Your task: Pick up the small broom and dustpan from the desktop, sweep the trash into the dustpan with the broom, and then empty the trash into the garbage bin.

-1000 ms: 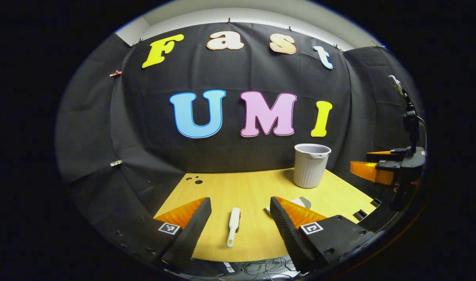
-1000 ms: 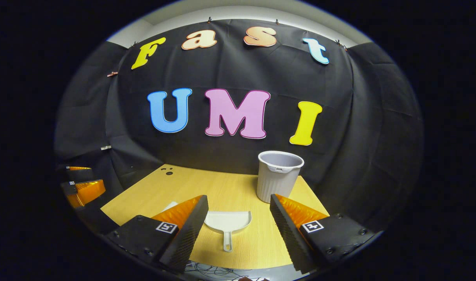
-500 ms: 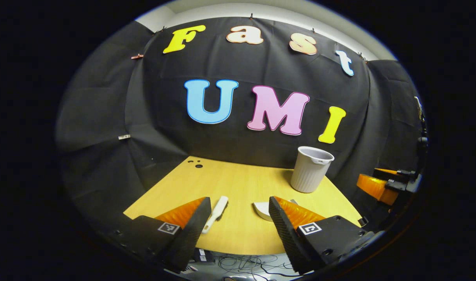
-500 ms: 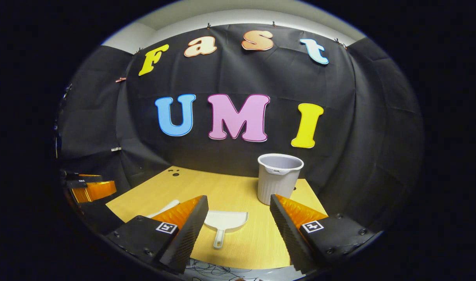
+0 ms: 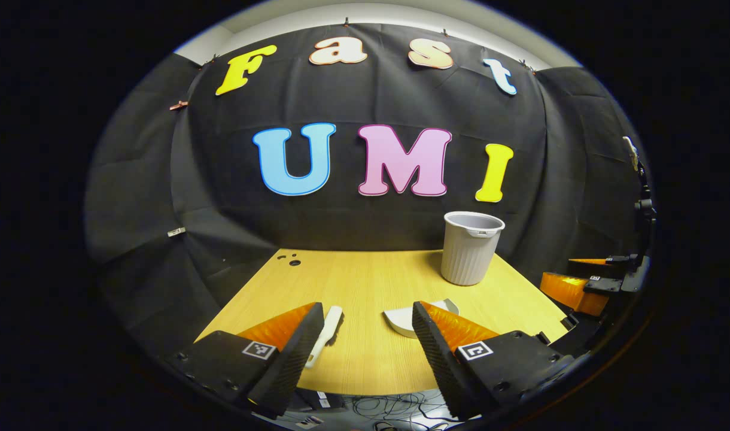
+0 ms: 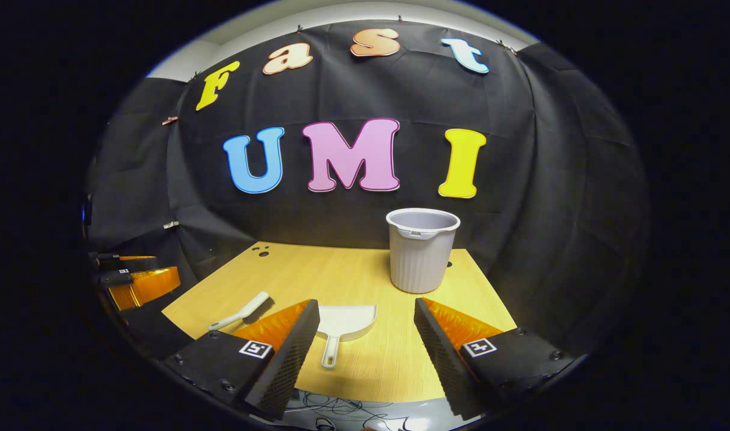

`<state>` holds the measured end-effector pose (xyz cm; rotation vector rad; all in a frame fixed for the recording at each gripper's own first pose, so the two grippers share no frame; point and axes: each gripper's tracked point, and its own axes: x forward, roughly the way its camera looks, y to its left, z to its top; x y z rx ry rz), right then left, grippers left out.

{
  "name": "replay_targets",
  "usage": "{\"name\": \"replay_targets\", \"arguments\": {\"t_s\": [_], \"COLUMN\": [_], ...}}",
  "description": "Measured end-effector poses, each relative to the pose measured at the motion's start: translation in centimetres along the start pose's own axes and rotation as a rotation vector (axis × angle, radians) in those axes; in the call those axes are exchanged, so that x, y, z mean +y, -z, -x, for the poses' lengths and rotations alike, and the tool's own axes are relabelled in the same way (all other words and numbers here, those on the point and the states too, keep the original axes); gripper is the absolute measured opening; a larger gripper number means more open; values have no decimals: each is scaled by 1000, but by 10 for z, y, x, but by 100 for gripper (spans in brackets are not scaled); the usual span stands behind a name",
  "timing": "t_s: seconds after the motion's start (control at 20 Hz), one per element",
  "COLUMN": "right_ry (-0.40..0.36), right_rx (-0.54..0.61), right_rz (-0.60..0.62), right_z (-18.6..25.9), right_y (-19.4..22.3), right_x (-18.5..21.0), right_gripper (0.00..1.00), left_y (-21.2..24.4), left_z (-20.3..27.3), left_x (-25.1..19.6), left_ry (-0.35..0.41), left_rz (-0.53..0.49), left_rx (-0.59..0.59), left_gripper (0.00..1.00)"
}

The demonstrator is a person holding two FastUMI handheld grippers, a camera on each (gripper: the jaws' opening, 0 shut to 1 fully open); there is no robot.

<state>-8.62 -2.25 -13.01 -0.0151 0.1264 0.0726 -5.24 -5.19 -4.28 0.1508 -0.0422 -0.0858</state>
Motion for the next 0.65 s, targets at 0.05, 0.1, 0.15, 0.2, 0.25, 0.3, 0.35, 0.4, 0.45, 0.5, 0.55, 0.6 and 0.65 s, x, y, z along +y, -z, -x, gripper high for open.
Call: {"name": "replay_targets", "arguments": {"t_s": [0.05, 0.1, 0.15, 0.2, 0.25, 0.3, 0.35, 0.4, 0.45, 0.5, 0.55, 0.6, 0.65], "right_ry": [9, 14, 17, 22, 27, 30, 36, 42, 48, 49, 48, 43, 34], "right_rx": [20, 40, 55, 74, 98, 115, 123, 125, 129, 136, 142, 147, 152], "right_rz": [5, 11, 15, 20, 26, 31, 35, 40, 43, 41, 38, 36, 36], "right_z": [-1, -2, -3, -3, -3, -3, -5, -9, -13, -17, -21, -24, -30], "right_y": [8, 16, 24, 33, 44, 49, 50, 49, 48, 47, 46, 45, 43], "right_x": [-4, -4, -3, -2, -1, -1, -3, -4, -6, -6, -2, 2, 7], "right_gripper": [99, 99, 99, 99, 99, 99, 99, 99, 99, 99, 99, 99, 99], "left_y": [3, 7, 6, 6, 7, 12, 18, 23, 26, 26, 25, 22, 24], "left_z": [-6, -11, -17, -23, -28, -33, -39, -43, -46, -47, -48, -49, -51], "left_x": [-2, -7, -9, -5, -2, 0, -1, -3, -2, 3, 7, 7, 5], "left_ry": [11, 31, 40, 37, 32, 30, 38, 45, 43, 29, 17, 21, 35], "left_rz": [24, 49, 65, 67, 67, 72, 81, 80, 61, 21, -22, -48, -51], "left_rx": [16, 29, 32, 32, 35, 45, 57, 69, 79, 72, 55, 41, 36], "left_gripper": [94, 95, 95, 95, 95, 95, 95, 95, 95, 95, 95, 95, 95]}}
